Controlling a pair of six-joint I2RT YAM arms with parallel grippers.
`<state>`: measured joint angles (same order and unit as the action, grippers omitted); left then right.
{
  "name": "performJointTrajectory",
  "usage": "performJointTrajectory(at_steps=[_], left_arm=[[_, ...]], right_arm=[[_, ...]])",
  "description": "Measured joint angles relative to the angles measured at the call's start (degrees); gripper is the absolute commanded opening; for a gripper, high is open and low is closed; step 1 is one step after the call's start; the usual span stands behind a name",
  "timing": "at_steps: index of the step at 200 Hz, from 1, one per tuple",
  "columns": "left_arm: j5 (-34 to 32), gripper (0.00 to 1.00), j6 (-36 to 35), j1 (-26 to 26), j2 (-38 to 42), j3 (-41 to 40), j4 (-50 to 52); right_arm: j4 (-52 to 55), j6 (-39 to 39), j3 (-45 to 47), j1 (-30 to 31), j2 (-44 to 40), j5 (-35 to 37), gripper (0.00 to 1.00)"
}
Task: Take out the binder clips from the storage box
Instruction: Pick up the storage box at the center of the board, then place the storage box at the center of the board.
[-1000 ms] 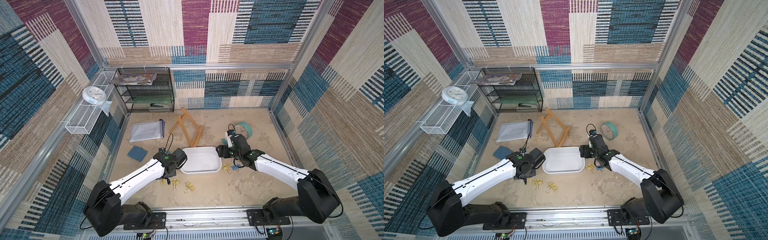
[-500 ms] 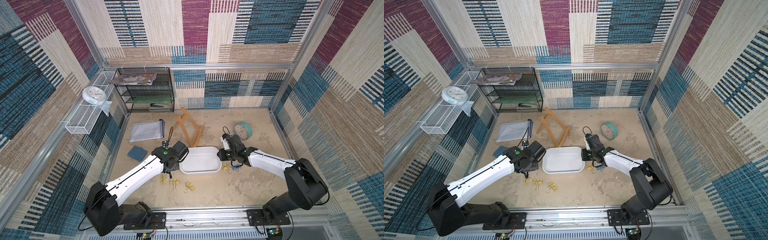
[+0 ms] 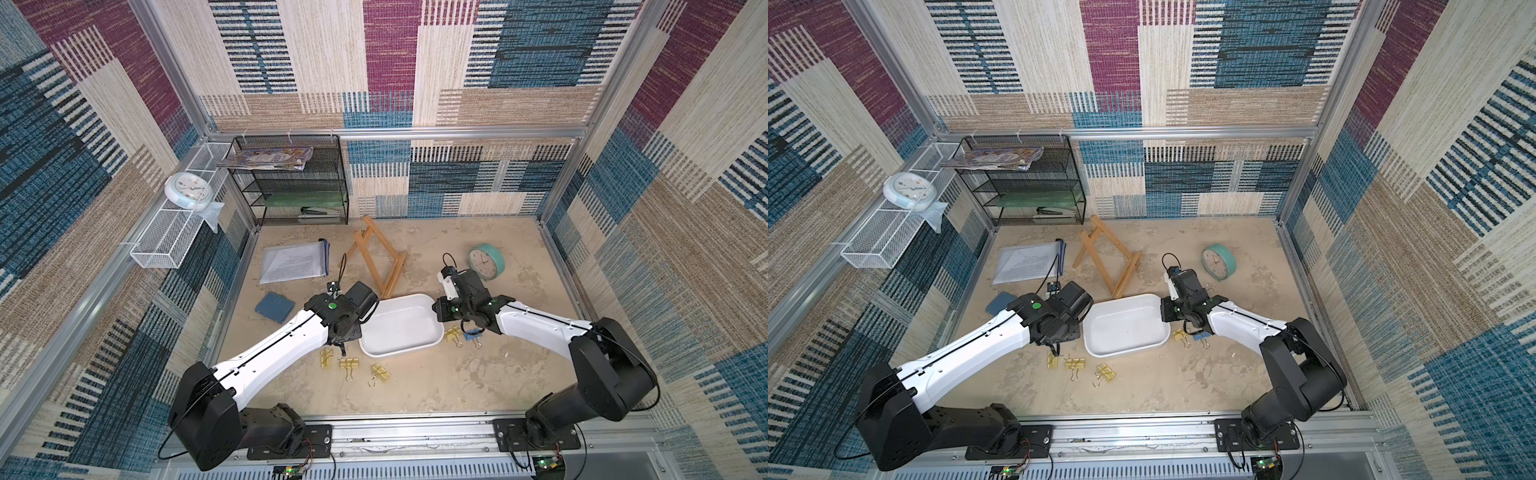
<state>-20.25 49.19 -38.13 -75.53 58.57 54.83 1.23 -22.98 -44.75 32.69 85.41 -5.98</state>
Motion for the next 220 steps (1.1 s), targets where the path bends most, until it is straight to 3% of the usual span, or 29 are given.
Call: performJointTrajectory(at_steps=[48, 86, 107, 152, 193, 220], left_arm=[[1.42, 0.36, 1.31, 0.00, 5.14, -3.21, -5.40], [1.46, 0.39, 1.77, -0.02, 9.68, -6.03, -8.61], [0.81, 0.45, 1.88, -0.02, 12.57, -7.58, -9.97], [-1.05, 0.59, 1.86, 0.17, 15.30, -9.44, -12.09], [-3.21, 0.62, 0.52, 4.02, 14.82, -8.28, -12.79], [-3.06, 0.67, -1.73, 8.39, 14.60, -8.28, -13.68]], right_arm=[[-15.65, 0.02, 12.68, 0.63, -10.64, 4.11, 0.00], [-24.26, 0.00, 17.14, 0.96, -12.31, 4.83, 0.00], [-28.20, -0.24, 20.20, 1.46, -12.94, 4.09, 0.00], [-21.68, -2.34, 11.85, 1.68, -6.27, 3.19, 0.11], [-13.94, -5.27, 6.01, 1.66, -0.83, 3.39, 0.13], [-11.13, -6.16, 3.50, 1.68, 1.16, 3.10, 0.29]])
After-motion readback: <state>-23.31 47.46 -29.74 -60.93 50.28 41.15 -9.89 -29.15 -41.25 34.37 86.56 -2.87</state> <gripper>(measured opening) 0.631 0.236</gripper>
